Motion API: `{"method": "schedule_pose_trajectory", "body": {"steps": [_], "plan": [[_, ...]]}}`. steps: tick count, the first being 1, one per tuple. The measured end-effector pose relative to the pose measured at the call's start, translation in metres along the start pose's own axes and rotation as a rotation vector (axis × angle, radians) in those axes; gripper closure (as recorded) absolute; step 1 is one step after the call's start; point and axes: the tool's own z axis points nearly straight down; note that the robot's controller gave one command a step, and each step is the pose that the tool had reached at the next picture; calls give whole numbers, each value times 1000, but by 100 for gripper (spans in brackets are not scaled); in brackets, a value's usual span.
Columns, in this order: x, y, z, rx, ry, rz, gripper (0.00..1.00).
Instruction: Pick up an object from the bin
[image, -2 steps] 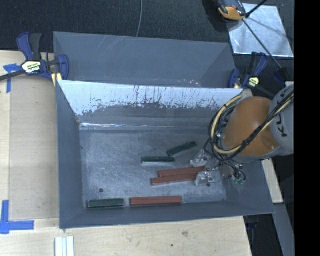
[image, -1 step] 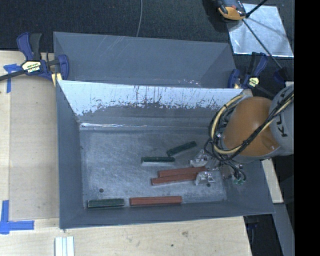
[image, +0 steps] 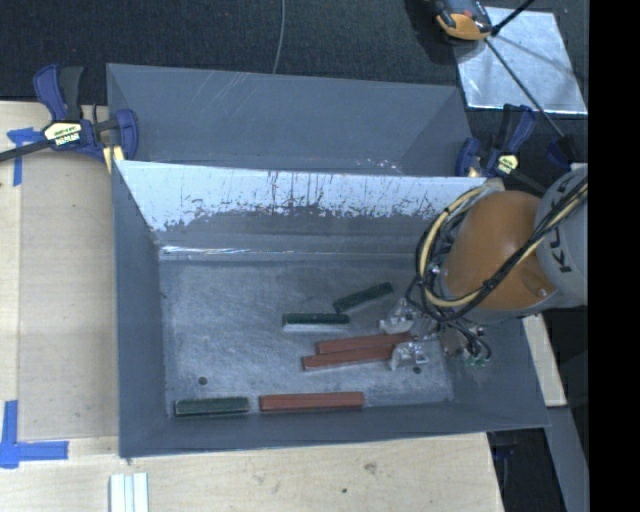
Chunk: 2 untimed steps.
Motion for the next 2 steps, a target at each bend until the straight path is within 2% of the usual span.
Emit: {"method": "schedule_pose_trajectory", "body": {"steps": [1,2], "plan": [[-5,15,0,9,-1,6,100],[-16,68,-109,-6,11,-23,100]]}}
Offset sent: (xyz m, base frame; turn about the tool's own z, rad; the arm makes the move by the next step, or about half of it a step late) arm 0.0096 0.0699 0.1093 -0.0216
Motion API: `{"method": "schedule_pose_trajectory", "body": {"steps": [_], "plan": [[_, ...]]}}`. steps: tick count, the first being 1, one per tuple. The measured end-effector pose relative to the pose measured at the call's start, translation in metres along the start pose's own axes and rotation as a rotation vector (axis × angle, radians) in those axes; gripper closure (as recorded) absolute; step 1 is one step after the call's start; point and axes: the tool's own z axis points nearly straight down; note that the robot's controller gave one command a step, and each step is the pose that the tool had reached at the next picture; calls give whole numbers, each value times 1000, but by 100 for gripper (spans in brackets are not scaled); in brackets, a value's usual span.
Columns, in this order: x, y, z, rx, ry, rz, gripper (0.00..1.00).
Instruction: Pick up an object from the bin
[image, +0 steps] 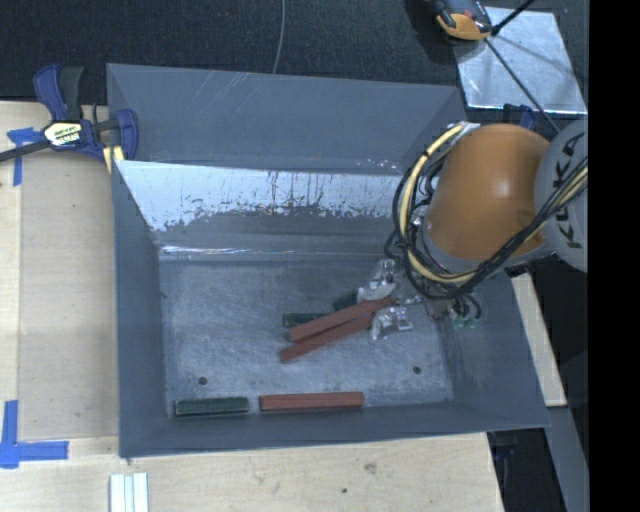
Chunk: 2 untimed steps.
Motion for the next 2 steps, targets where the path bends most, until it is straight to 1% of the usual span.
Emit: {"method": "schedule_pose_trajectory", "body": {"steps": [1,2], "plan": [[0,0,0,0,0,0,100],[-33,15,-138,2,-7,-757,100]]}}
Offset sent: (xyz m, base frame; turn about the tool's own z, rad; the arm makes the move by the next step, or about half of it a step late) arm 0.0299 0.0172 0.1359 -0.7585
